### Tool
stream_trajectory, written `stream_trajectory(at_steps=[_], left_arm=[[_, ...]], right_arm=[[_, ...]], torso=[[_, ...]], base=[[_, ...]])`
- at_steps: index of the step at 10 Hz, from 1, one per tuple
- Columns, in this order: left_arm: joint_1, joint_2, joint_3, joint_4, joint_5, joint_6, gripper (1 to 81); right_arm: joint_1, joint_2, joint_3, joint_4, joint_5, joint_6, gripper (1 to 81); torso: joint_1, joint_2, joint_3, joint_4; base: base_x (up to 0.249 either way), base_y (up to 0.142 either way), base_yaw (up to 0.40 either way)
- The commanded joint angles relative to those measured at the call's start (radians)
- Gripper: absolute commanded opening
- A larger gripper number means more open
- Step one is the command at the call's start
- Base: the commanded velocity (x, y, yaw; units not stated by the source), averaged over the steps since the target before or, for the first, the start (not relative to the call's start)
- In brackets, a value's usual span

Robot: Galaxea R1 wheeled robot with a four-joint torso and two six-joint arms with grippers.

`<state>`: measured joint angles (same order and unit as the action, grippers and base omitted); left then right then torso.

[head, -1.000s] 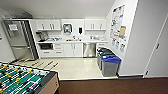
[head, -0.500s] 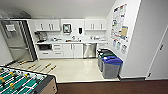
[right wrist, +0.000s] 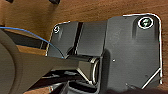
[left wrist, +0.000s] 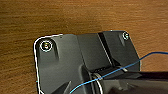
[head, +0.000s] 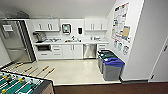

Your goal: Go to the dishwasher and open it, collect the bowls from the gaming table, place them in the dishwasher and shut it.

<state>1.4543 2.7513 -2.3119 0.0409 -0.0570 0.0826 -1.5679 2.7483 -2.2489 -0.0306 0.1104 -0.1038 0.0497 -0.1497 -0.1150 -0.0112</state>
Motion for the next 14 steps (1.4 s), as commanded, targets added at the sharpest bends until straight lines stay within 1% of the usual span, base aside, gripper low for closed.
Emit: stream_trajectory(at_steps=[1, 4, 14], left_arm=[[-0.056, -0.022, 0.009, 0.001, 0.045, 0.005, 81.1], [-0.056, -0.021, 0.009, 0.001, 0.045, 0.005, 81.1], [-0.05, -0.019, 0.002, 0.001, 0.045, 0.005, 81.1]], right_arm=[[0.044, -0.019, 0.013, -0.006, -0.043, 0.0, 81.1], [0.044, -0.017, 0.011, 0.006, -0.038, 0.001, 81.1], [0.045, -0.008, -0.01, -0.008, -0.037, 0.0, 81.1]], torso=[[0.0, 0.0, 0.0, 0.0], [0.0, 0.0, 0.0, 0.0], [0.0, 0.0, 0.0, 0.0]], base=[[0.176, 0.0, 0.0], [0.176, 0.0, 0.0], [0.164, 0.0, 0.0]])
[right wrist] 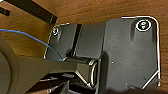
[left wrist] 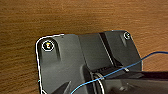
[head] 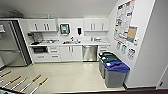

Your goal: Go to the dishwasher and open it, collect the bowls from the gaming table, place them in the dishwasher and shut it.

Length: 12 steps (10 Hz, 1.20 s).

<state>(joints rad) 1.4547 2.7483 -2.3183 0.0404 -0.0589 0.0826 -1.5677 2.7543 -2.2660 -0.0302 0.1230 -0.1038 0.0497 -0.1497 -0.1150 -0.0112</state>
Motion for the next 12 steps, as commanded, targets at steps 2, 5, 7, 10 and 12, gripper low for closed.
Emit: stream_trajectory(at_steps=[2, 5, 7, 10, 12], left_arm=[[-0.05, -0.011, 0.008, 0.001, 0.047, 0.005, 81.1], [-0.05, -0.008, 0.008, 0.001, 0.047, 0.005, 81.1], [-0.05, -0.011, 0.008, 0.001, 0.047, 0.005, 81.1], [-0.05, -0.008, 0.008, 0.001, 0.047, 0.005, 81.1], [-0.05, -0.008, 0.008, 0.001, 0.047, 0.005, 81.1]], right_arm=[[0.045, -0.013, -0.001, -0.008, -0.049, 0.0, 81.1], [0.05, -0.012, -0.001, -0.008, -0.049, 0.0, 81.1], [0.05, -0.012, -0.001, -0.008, -0.049, 0.0, 81.1], [0.05, -0.009, -0.001, -0.008, -0.049, 0.0, 81.1], [0.05, -0.009, -0.001, -0.008, -0.049, 0.0, 81.1]], torso=[[0.0, 0.0, 0.0, 0.0], [0.0, 0.0, 0.0, 0.0], [0.0, 0.0, 0.0, 0.0], [0.0, 0.0, 0.0, 0.0], [0.0, 0.0, 0.0, 0.0]], base=[[0.16, 0.0, 0.0], [0.16, 0.0, 0.0], [0.16, 0.0, 0.0], [0.16, 0.0, 0.0], [0.16, 0.0, 0.0]])
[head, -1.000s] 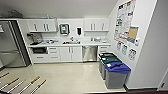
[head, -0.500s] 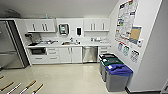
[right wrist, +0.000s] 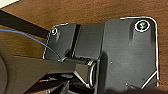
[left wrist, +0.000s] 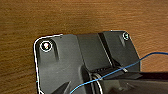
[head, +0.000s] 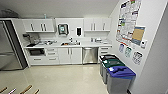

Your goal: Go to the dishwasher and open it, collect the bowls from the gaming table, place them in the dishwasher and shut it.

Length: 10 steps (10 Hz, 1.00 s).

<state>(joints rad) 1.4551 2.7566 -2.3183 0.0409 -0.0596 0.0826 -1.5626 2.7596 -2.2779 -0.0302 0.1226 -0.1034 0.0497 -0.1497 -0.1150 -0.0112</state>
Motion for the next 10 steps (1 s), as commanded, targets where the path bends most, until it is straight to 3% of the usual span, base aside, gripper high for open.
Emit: stream_trajectory(at_steps=[1, 10], left_arm=[[-0.051, -0.017, 0.008, 0.001, 0.047, 0.005, 81.1], [-0.051, -0.017, 0.008, 0.001, 0.047, 0.005, 81.1]], right_arm=[[0.045, -0.015, 0.011, -0.008, -0.05, -0.001, 81.1], [0.046, -0.013, 0.009, -0.008, -0.052, -0.001, 81.1]], torso=[[0.0, 0.0, 0.0, 0.0], [0.0, 0.0, 0.0, 0.0]], base=[[0.16, 0.0, 0.0], [0.16, 0.0, 0.0]])
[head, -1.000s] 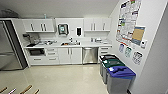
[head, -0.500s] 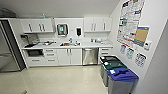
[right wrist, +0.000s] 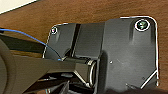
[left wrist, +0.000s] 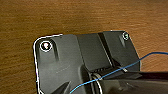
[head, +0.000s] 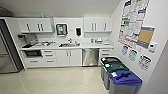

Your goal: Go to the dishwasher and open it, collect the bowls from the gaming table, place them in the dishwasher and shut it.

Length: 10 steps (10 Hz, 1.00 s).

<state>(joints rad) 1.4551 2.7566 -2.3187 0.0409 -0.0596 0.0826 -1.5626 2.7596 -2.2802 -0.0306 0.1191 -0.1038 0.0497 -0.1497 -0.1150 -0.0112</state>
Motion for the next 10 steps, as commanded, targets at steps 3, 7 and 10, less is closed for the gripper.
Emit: stream_trajectory(at_steps=[3, 7, 10], left_arm=[[-0.051, -0.018, 0.009, 0.001, 0.046, 0.003, 81.1], [-0.051, -0.021, 0.009, 0.001, 0.047, 0.005, 81.1], [-0.051, -0.02, 0.009, 0.001, 0.047, 0.005, 81.1]], right_arm=[[0.048, -0.016, 0.012, -0.008, -0.055, 0.0, 81.1], [0.051, -0.015, 0.012, -0.008, -0.056, 0.0, 81.1], [0.049, -0.018, 0.01, -0.009, -0.058, 0.0, 81.1]], torso=[[0.0, 0.0, 0.0, 0.0], [0.001, 0.0, 0.0, 0.0], [0.001, 0.0, 0.0, 0.0]], base=[[0.16, 0.0, 0.0], [0.139, 0.0, 0.0], [0.104, 0.0, 0.0]])
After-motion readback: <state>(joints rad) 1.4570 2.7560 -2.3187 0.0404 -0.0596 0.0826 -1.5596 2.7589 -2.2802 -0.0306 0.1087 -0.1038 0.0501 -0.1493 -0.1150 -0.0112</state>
